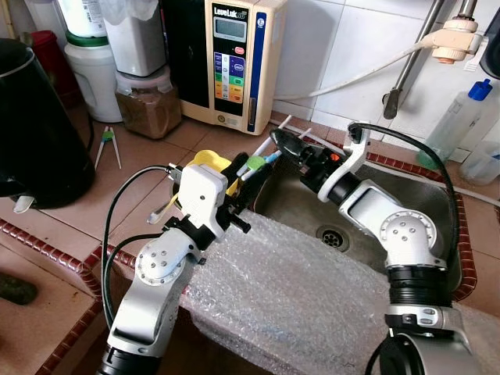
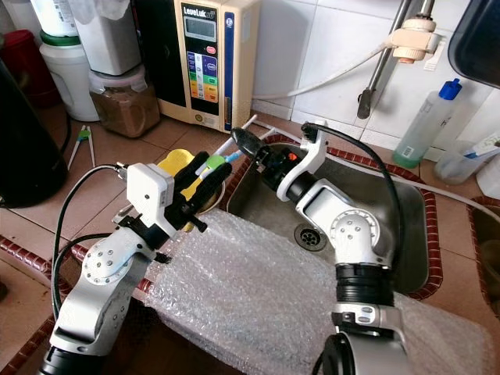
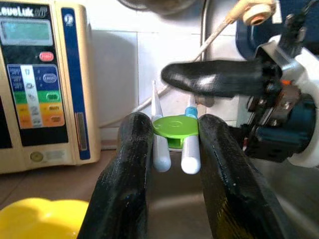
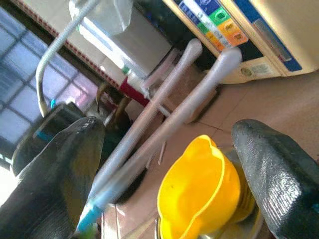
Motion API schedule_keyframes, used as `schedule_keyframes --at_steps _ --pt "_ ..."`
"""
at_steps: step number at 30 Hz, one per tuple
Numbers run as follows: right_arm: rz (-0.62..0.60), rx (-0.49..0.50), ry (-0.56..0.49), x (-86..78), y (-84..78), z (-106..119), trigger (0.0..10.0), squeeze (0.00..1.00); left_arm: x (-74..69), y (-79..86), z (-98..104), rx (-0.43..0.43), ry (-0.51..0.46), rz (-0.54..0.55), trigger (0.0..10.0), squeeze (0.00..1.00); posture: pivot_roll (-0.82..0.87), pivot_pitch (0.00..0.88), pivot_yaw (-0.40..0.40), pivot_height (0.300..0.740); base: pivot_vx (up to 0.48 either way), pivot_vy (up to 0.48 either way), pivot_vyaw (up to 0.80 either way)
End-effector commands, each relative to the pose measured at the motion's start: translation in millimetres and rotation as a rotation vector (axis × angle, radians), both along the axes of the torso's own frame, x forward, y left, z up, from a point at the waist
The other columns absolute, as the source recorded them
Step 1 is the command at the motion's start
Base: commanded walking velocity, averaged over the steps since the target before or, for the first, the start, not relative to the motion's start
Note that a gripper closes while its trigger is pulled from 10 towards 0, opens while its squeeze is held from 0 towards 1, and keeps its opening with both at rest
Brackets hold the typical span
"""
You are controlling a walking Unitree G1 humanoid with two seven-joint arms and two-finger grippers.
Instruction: Kitchen organization
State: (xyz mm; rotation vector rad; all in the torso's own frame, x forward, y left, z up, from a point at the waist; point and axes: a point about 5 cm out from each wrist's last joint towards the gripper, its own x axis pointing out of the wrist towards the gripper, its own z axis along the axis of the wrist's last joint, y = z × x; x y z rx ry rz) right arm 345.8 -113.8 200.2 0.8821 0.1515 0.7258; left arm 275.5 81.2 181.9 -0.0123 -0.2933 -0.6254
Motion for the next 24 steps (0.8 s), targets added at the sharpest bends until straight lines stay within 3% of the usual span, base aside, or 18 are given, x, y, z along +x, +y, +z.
schedule_keyframes --at_steps 1,11,24 --pt "-0.039 0.021 -0.022 -0.1 -4.1 7 0.3 0.00 2.5 -2.9 3 -0.005 -0.015 0.004 0.0 0.00 -0.01 0.024 -0.043 0.740 0.000 0.000 0.00" --pt "-0.083 0.064 0.007 4.4 -11.6 8 0.0 0.00 -0.3 -1.0 0 0.021 -0.021 -0.037 0.0 0.00 0.00 0.002 -0.034 0.740 0.000 0.000 0.00" --pt "-0.033 0.136 0.086 -8.4 8.6 -8 0.0 0.00 2.6 -7.8 0 0.003 -0.020 -0.050 0.0 0.00 0.03 0.000 -0.054 0.740 0.000 0.000 0.00"
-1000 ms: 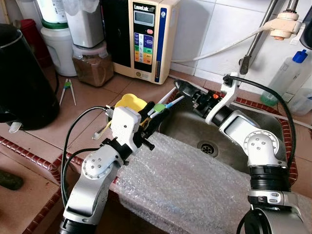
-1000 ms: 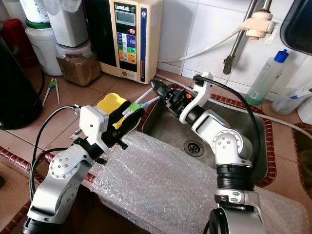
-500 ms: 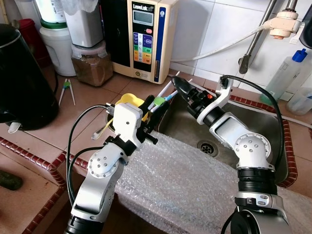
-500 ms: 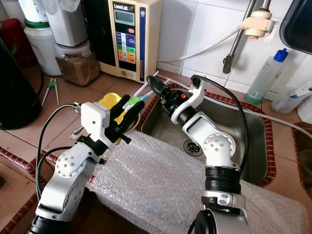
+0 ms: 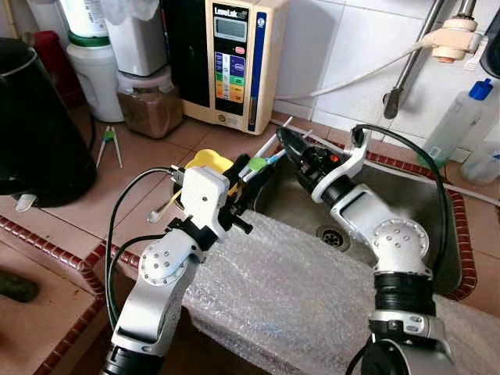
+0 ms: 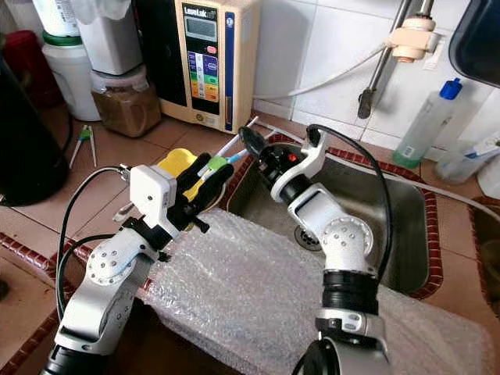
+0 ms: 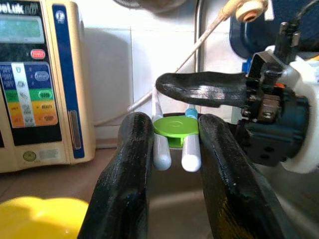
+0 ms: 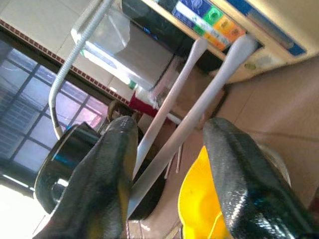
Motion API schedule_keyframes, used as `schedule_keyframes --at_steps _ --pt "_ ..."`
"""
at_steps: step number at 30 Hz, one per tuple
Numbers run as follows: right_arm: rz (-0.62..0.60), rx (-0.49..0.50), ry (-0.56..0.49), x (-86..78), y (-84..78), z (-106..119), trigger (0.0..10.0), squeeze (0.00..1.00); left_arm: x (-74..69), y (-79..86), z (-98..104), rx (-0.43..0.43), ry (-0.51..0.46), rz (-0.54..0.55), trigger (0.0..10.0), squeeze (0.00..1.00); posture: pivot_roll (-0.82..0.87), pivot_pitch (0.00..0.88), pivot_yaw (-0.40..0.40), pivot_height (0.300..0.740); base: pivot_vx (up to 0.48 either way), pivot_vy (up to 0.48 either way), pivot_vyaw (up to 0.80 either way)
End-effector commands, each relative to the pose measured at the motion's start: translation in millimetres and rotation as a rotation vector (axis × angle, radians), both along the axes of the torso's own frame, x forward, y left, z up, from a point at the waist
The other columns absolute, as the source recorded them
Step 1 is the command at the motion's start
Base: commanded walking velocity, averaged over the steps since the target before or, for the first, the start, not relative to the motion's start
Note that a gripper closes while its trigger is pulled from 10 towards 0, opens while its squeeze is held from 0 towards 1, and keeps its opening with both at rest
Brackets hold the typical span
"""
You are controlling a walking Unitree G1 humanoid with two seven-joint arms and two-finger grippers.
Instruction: Kitchen organization
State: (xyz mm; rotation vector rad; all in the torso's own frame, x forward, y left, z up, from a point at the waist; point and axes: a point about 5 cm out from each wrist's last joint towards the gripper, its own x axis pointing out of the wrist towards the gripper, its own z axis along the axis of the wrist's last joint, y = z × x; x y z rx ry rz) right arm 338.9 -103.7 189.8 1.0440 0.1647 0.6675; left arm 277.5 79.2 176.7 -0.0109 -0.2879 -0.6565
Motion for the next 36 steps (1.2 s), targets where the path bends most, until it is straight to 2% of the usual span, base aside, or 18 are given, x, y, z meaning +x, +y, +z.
schedule_keyframes --at_steps 1,6,11,15,16,17,18,21,26,27,29,30,36 --pt "0.022 0.004 0.001 -4.4 1.7 -1 0.0 0.00 1.3 -8.5 5 -0.007 -0.029 -0.020 0.0 0.00 0.04 0.000 -0.061 0.740 0.000 0.000 0.00" --pt "0.001 -0.007 0.008 -4.4 0.5 -4 0.0 0.00 1.1 -7.1 2 -0.016 -0.023 -0.007 0.0 0.00 0.02 0.000 -0.058 0.740 0.000 0.000 0.00" --pt "-0.078 0.000 0.019 2.1 -15.8 1 0.0 0.00 1.7 -6.1 1 -0.008 -0.026 0.001 0.0 0.00 0.04 0.000 -0.081 0.740 0.000 0.000 0.00" --pt "-0.079 -0.022 -0.003 2.9 -18.4 4 0.0 0.00 3.3 -2.4 -2 0.009 -0.026 0.018 0.0 0.00 0.03 0.000 -0.077 0.740 0.000 0.000 0.00" --pt "-0.091 -0.022 -0.003 3.6 -20.1 4 0.0 0.00 4.0 -1.5 -4 0.016 -0.024 0.031 4.2 0.00 0.03 0.000 -0.077 0.740 0.000 0.000 0.00" --pt "-0.091 -0.022 -0.003 3.6 -20.1 4 0.0 0.00 4.0 -1.5 -4 0.016 -0.024 0.031 4.2 0.00 0.03 0.000 -0.077 0.740 0.000 0.000 0.00" --pt "-0.113 -0.020 0.000 5.3 -23.2 4 0.0 0.00 5.0 -1.5 -6 0.019 -0.020 0.037 9.8 0.00 0.04 0.000 -0.076 0.740 0.000 0.000 0.00" --pt "-0.170 -0.007 0.004 9.2 -30.5 4 0.0 0.00 6.6 -3.0 -8 0.020 -0.011 0.042 10.0 0.00 0.04 0.000 -0.066 0.740 0.000 0.000 0.00" --pt "-0.196 -0.001 0.004 10.8 -32.1 5 0.0 0.00 8.5 -1.7 -8 0.014 -0.005 0.051 10.0 0.00 0.03 0.000 -0.063 0.740 0.000 0.000 0.00" --pt "-0.215 0.000 0.002 11.2 -33.7 6 0.0 0.00 11.3 1.1 -11 0.004 0.013 0.058 10.0 0.77 0.03 0.000 -0.062 0.740 0.000 0.000 0.00" --pt "-0.220 0.000 0.001 11.3 -34.1 6 0.0 0.00 12.0 1.8 -12 0.001 0.018 0.059 10.0 0.77 0.03 0.000 -0.062 0.740 0.000 0.000 0.00" --pt "-0.231 0.001 0.003 11.7 -35.5 6 0.0 0.00 13.3 2.1 -12 0.001 0.023 0.060 10.0 1.00 0.03 0.000 -0.062 0.740 0.000 0.000 0.00" --pt "-0.291 -0.014 -0.004 18.4 -43.3 9 0.0 0.00 16.6 -0.1 -10 -0.004 0.050 0.016 10.0 1.00 0.04 0.000 -0.057 0.740 0.000 0.000 0.00"
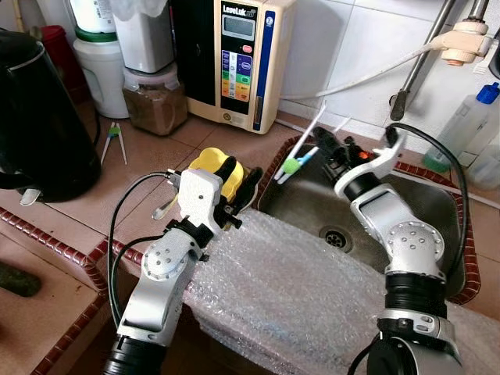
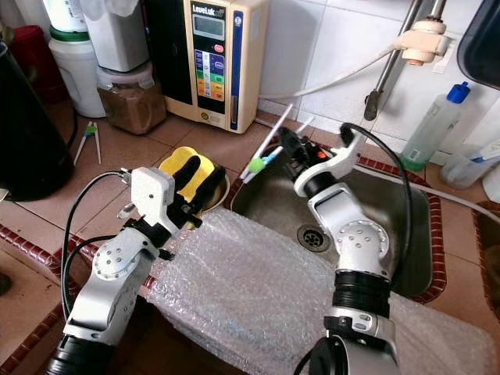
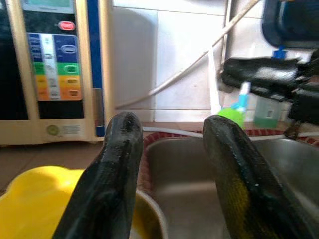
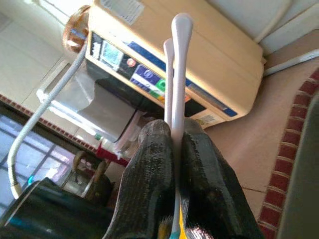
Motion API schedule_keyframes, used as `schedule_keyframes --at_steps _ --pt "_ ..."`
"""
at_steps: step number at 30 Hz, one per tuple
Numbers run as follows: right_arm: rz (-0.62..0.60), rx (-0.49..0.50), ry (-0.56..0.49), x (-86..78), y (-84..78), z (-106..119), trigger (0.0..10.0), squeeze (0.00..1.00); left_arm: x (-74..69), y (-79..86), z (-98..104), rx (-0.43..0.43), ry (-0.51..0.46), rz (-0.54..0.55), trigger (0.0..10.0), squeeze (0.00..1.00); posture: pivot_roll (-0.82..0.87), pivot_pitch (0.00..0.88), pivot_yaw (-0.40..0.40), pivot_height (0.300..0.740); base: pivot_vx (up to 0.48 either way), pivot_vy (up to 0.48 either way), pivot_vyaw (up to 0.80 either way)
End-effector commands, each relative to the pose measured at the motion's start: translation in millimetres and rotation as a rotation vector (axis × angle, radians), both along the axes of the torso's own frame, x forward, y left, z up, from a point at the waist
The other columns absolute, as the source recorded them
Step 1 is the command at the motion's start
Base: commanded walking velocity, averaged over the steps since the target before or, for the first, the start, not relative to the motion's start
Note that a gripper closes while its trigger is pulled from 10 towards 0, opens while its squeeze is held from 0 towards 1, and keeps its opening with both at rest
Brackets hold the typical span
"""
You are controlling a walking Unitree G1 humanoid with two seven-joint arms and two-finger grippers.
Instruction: Kitchen organization
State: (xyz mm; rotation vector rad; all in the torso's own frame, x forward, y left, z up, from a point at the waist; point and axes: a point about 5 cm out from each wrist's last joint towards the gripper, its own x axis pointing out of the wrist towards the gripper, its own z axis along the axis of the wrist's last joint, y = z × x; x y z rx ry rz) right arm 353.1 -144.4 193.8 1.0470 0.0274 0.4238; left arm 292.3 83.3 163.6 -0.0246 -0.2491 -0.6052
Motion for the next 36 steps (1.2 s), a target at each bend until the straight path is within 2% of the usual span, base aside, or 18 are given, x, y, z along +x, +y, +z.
schedule_keyframes --at_steps 1,5,7,8,9,11,15,18,22,25,26,28,29,36 --pt "-0.025 -0.017 -0.007 4.2 -2.7 5 0.0 0.00 1.7 -4.3 3 0.003 0.008 -0.033 10.0 1.00 0.04 0.000 -0.057 0.740 0.000 0.000 0.00" --pt "-0.133 -0.086 -0.046 11.8 -20.2 12 0.0 0.00 -0.3 -3.9 12 0.019 0.022 -0.082 10.0 1.00 0.05 0.000 -0.048 0.740 0.000 0.000 0.00" --pt "-0.145 -0.100 -0.051 12.3 -22.7 12 0.0 0.00 -0.7 -3.6 12 0.021 0.025 -0.088 10.0 1.00 0.05 0.000 -0.048 0.740 0.000 0.000 0.00" --pt "-0.215 -0.196 -0.066 15.3 -35.6 13 0.0 0.00 -1.7 -1.1 14 0.037 0.039 -0.113 10.0 1.00 0.06 0.000 -0.049 0.740 0.000 0.000 0.00" --pt "-0.215 -0.196 -0.066 15.3 -35.6 13 0.0 0.00 -1.7 -1.1 14 0.037 0.039 -0.113 10.0 1.00 0.06 0.000 -0.049 0.740 0.000 0.000 0.00" --pt "-0.285 -0.326 -0.081 18.6 -50.8 13 0.0 0.00 -2.3 3.6 16 0.063 0.055 -0.137 10.0 1.00 0.07 0.000 -0.048 0.740 0.000 0.000 0.00" --pt "-0.381 -0.570 -0.001 21.8 -74.3 -8 0.0 0.00 -1.4 12.2 16 0.107 0.089 -0.152 10.0 1.00 0.07 0.000 -0.047 0.740 0.000 0.000 0.00" --pt "-0.415 -0.744 0.090 16.1 -86.6 -34 0.0 0.00 -3.0 14.3 12 0.139 0.113 -0.171 10.0 1.00 0.07 0.000 -0.044 0.740 0.000 0.000 0.00" --pt "-0.416 -0.817 0.175 9.4 -92.1 -58 0.0 0.00 -9.9 8.0 5 0.161 0.160 -0.235 10.0 1.00 0.06 0.000 -0.039 0.740 0.000 0.000 0.00" --pt "-0.405 -0.876 0.202 8.7 -91.3 -66 0.0 0.00 -13.0 6.1 1 0.177 0.187 -0.267 10.0 1.00 0.06 0.000 -0.037 0.740 0.000 0.000 0.00" --pt "-0.376 -0.901 0.219 7.9 -87.7 -74 10.0 0.00 -15.9 3.9 -2 0.197 0.201 -0.297 10.0 1.00 0.06 0.000 -0.034 0.740 0.000 0.000 0.00" --pt "-0.352 -0.912 0.223 7.3 -84.2 -78 10.0 0.00 -16.5 3.2 -4 0.209 0.203 -0.304 10.0 1.00 0.06 0.000 -0.032 0.740 0.000 0.000 0.00" --pt "-0.341 -0.919 0.217 6.7 -81.2 -80 10.0 1.00 -16.7 2.9 -5 0.215 0.210 -0.310 10.0 1.00 0.05 0.000 -0.030 0.740 0.000 0.000 0.00" --pt "-0.292 -0.968 0.212 6.7 -70.6 -88 10.0 1.00 -18.8 -0.5 -7 0.243 0.220 -0.325 10.0 1.00 0.05 0.000 -0.029 0.740 0.000 0.000 0.00"
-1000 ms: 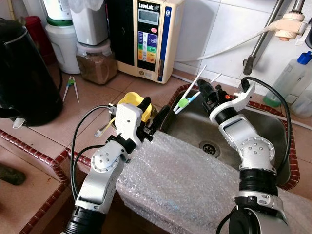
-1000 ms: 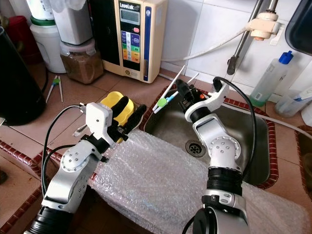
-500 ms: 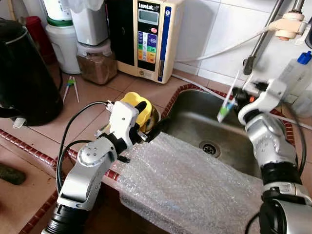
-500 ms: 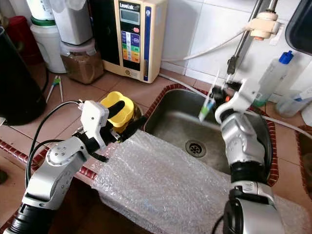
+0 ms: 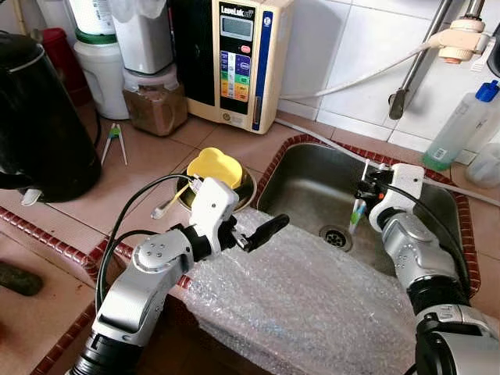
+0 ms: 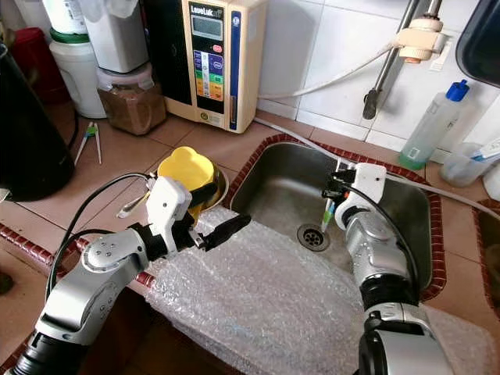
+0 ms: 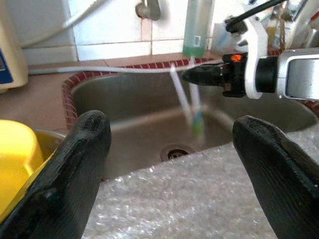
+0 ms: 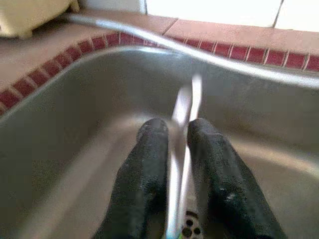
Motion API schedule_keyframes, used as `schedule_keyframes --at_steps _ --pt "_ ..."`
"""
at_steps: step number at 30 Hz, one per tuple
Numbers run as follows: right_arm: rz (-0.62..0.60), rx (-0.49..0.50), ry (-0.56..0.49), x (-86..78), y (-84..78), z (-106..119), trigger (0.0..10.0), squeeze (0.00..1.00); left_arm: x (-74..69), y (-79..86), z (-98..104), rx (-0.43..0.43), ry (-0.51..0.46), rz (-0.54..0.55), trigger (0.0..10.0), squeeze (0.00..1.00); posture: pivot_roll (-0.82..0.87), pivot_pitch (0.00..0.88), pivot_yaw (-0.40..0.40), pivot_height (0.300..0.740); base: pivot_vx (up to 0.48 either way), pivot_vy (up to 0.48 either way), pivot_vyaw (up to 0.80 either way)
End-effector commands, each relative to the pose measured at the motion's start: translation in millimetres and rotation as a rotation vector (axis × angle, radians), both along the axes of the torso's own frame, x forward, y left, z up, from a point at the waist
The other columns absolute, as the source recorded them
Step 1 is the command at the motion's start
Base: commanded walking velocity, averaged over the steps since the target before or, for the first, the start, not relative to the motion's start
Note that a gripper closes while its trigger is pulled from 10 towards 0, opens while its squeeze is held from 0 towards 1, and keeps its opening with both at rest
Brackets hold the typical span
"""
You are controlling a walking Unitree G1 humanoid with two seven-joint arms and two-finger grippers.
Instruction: Kitchen organization
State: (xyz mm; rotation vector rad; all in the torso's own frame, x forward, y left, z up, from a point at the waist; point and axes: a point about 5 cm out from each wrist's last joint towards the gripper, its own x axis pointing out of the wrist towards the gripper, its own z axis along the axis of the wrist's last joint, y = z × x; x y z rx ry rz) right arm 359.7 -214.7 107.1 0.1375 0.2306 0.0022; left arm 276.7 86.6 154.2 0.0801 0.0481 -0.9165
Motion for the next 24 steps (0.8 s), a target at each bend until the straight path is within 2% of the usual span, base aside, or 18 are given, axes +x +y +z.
schedule_keyframes --at_steps 1,11,21,22,23,24 --pt "0.020 -0.031 0.030 -0.7 2.8 -5 10.0 1.00 -4.2 -4.9 2 0.006 -0.004 -0.029 10.0 1.00 0.05 0.000 -0.029 0.740 0.000 0.000 0.00" --pt "0.060 -0.033 0.034 -2.8 11.9 -12 10.0 1.00 -10.9 -5.6 -4 0.010 0.011 -0.012 10.0 1.00 0.07 0.000 -0.037 0.740 0.000 0.000 0.00" --pt "0.135 0.037 -0.026 -2.9 29.5 -1 10.0 1.00 -9.1 -3.5 -2 0.011 0.000 0.010 10.0 1.00 0.06 0.000 -0.037 0.740 0.000 0.000 0.00" --pt "0.147 0.046 -0.040 -4.1 32.2 2 10.0 0.63 -9.0 -2.8 -3 0.016 0.000 0.010 10.0 1.00 0.06 0.000 -0.036 0.740 0.000 0.000 0.00" --pt "0.154 0.014 -0.038 -5.7 33.1 3 10.0 0.05 -9.0 -2.3 -4 0.018 0.001 0.011 10.0 1.00 0.06 0.000 -0.036 0.740 0.000 0.000 0.00" --pt "0.161 -0.003 -0.035 -6.4 33.5 3 10.0 0.00 -9.1 -2.3 -4 0.018 0.002 0.012 10.0 1.00 0.06 0.000 -0.036 0.740 0.000 0.000 0.00"
